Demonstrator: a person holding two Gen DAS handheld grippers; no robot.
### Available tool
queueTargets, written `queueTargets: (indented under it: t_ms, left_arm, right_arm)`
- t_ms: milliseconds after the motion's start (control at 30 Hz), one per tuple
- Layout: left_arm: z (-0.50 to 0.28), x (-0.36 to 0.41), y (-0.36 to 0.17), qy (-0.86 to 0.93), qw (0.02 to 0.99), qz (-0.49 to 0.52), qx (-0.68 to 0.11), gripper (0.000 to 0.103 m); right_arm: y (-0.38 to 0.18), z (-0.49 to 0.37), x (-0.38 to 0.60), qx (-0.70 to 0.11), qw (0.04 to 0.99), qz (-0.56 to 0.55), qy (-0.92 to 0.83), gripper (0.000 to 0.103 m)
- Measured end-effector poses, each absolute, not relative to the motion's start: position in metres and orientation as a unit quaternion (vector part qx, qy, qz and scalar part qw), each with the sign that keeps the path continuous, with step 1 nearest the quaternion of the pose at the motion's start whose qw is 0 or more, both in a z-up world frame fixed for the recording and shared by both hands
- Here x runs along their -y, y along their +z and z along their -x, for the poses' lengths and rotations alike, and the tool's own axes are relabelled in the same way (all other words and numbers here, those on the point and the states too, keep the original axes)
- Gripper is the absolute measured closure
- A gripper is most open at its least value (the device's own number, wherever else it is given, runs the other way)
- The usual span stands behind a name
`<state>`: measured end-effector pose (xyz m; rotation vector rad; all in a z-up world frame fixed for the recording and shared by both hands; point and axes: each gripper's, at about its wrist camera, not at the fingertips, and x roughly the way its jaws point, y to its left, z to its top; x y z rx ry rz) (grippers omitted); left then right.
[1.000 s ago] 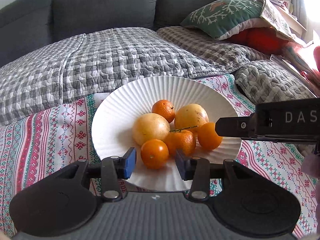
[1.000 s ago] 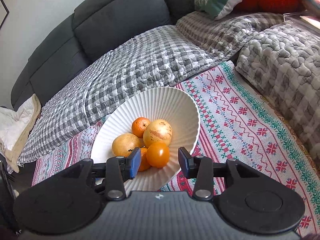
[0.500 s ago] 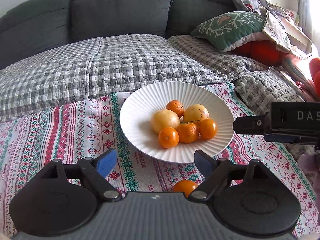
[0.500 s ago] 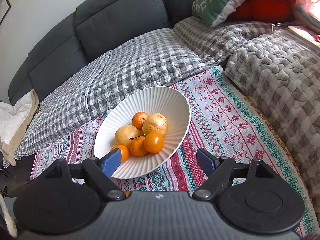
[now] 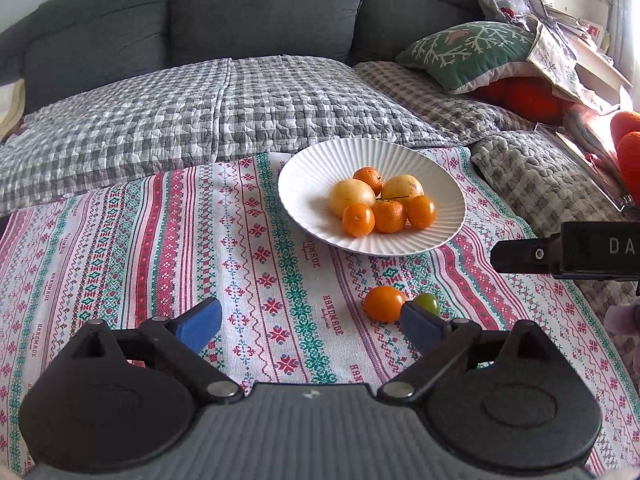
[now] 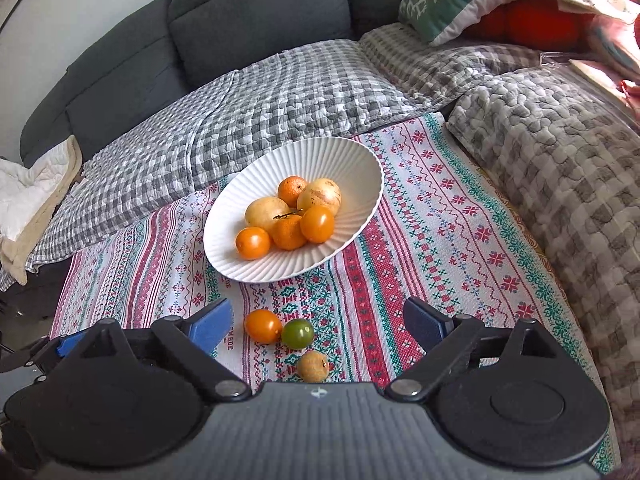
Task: Organize fruits
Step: 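Withdraw both tools from the bowl toward the fruits on the cloth, then grasp a brown round fruit with the left tool while the right tool grasps a pale yellow fruit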
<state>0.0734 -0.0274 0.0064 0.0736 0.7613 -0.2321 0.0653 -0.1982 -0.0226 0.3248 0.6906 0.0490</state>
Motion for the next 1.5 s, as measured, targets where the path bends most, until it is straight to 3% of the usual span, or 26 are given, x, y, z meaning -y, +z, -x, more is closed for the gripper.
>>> queueTargets:
  t_ms: [333, 833, 900, 1200, 1500]
  left_arm:
    - [-0.047, 0.014, -0.003, -0.102, 0.909, -0.044, -0.402, 0.009]
    - [-0.021, -0.001, -0.023, -0.152, 0.880, -0.108, -0.437, 0.011]
    - [-0.019, -0.004, -0.022, -0.166, 0.877, -0.101, -0.439, 0.025]
    - [-0.017, -0.001, -0.031, -0.211, 0.856, -0.083, -0.465, 0.067]
    - [-0.025, -0.004, -0.034, -0.211, 0.849, -0.060, -0.481, 0.095]
  right_arm:
    - [-0.035, -0.046, 0.190, -0.354, 0.922, -0.157, 0.034, 0.003]
    - [-0.061, -0.041, 0.166, -0.431, 0.892, -0.114, 0.077, 0.002]
    - [-0.066, -0.043, 0.162, -0.452, 0.880, -0.121, 0.083, 0.003]
    - [-0.075, -0.045, 0.142, -0.488, 0.856, -0.119, 0.123, 0.011]
    - [-0.081, -0.050, 0.135, -0.504, 0.838, -0.153, 0.143, 0.035]
